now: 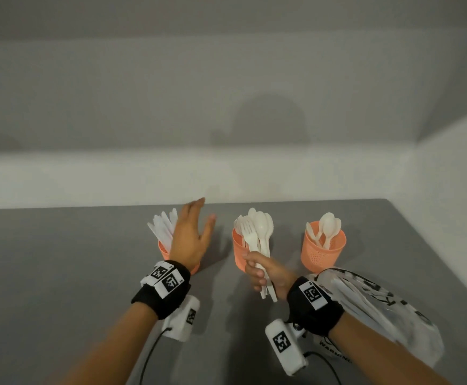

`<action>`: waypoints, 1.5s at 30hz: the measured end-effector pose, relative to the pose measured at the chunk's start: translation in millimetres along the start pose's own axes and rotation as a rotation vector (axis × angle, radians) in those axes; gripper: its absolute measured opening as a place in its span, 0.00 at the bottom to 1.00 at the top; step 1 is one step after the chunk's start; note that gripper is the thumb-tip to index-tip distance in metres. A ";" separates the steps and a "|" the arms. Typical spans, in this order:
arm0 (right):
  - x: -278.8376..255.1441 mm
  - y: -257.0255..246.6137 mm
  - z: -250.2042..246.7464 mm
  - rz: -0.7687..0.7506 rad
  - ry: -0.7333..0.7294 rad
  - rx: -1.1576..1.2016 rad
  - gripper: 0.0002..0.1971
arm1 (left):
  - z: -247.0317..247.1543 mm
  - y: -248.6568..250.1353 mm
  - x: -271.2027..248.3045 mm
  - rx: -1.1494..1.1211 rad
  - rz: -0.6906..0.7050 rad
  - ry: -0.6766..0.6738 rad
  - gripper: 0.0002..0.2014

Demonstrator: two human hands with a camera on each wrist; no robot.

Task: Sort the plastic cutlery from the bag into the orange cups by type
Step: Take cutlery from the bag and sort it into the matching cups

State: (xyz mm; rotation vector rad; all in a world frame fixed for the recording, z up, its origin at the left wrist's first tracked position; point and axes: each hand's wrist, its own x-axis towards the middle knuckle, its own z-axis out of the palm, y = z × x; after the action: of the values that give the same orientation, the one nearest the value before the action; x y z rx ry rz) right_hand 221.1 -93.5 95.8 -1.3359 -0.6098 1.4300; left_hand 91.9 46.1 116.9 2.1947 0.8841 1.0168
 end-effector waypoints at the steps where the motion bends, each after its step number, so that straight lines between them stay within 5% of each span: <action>1: 0.6 -0.4 2.4 0.004 -0.011 0.030 0.18 | 4.6 12.5 -3.9 -0.180 -0.095 -0.084 0.34; 5: 2.2 0.7 12.5 0.029 -0.046 0.059 0.18 | 31.2 39.4 -17.5 -0.577 -0.432 -0.380 0.36; 8: 2.4 3.1 14.5 0.006 -0.002 0.032 0.17 | 40.9 43.7 -23.8 -0.522 -0.361 -0.374 0.21; 11: 2.5 5.5 12.5 -0.079 0.067 0.038 0.05 | 40.1 42.5 -24.2 -0.572 -0.363 -0.386 0.15; 13: 4.0 8.8 11.4 -0.134 0.095 0.059 0.18 | 36.8 43.4 -24.8 -0.626 -0.401 -0.405 0.14; 16: 6.6 12.7 9.6 -0.211 0.128 0.097 0.31 | 39.2 40.0 -24.7 -0.577 -0.480 -0.343 0.17; 22: 3.3 8.8 3.9 -0.162 0.110 0.096 0.21 | 41.2 36.4 -26.3 -0.587 -0.502 -0.184 0.17; 28: 1.2 7.5 0.8 -0.093 0.046 0.104 0.22 | 45.4 36.0 -26.6 -0.588 -0.510 -0.088 0.18; 38: -1.2 14.3 -0.4 -0.113 0.104 0.130 0.20 | 51.9 45.2 -34.4 -0.364 -0.393 -0.177 0.04; 45: -1.0 11.4 -12.9 -0.110 0.136 0.142 0.16 | 26.6 41.6 -9.3 -0.858 -0.696 0.105 0.09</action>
State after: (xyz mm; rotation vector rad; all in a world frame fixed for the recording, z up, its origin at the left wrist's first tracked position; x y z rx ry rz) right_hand 229.1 -101.8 82.9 -1.2564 -0.4761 1.2583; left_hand 122.4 7.5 127.5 1.0188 0.9204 0.9092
